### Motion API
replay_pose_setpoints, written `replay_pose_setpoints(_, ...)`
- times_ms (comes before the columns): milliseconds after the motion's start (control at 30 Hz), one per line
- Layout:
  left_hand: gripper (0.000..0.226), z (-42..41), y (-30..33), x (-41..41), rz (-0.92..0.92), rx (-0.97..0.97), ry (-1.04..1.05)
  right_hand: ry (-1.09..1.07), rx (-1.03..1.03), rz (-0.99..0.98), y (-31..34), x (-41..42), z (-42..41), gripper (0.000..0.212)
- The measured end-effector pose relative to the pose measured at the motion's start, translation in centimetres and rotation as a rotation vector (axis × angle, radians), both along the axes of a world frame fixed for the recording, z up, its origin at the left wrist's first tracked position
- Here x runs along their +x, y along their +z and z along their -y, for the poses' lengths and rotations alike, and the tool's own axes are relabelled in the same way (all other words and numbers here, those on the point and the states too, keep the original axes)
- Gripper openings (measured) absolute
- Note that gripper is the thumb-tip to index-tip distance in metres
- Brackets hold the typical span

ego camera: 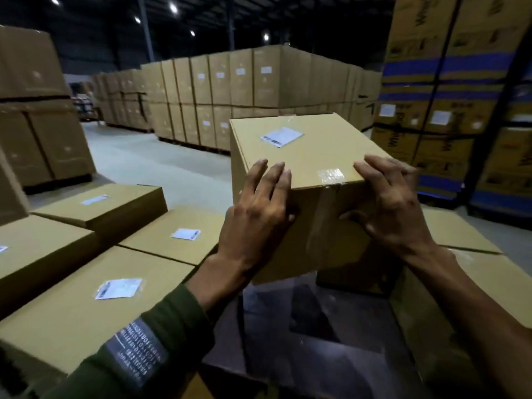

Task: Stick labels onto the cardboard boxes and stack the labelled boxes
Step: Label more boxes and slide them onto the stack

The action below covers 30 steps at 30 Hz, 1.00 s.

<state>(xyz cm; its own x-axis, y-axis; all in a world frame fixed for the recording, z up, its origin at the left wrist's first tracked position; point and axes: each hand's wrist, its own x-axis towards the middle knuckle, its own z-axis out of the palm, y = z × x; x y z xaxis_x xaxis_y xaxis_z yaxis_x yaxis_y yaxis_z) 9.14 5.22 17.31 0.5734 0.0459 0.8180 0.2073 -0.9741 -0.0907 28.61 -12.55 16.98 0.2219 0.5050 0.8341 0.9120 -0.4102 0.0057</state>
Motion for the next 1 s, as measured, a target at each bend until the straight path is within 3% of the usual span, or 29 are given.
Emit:
replay_pose_setpoints(167, 0.064, 2.2, -3.4, -2.0, -0.046, 0.012, -0.083, -0.062, -0.045, -0.075, -4.0, -3.8, 4.2, 0.093)
replay_pose_setpoints(500, 0.064, 2.7, -15.1, -3.4, -0.158, -0.140, -0.214, -0.200, -0.156, -0.266, -15.3, -7.9, 6.2, 0.097)
replay_pose_setpoints(767, 0.068, 2.5, -23.0, -1.8, -0.358, -0.278, -0.174, -0.255, -0.276, -0.393, -22.7, -8.3, 7.7, 0.095)
replay_pose_setpoints(1000, 0.082, 2.7, -24.9, -1.2, -0.490, -0.382, -0.118, -0.257, -0.334, -0.397, -23.8, -7.4, 7.8, 0.086)
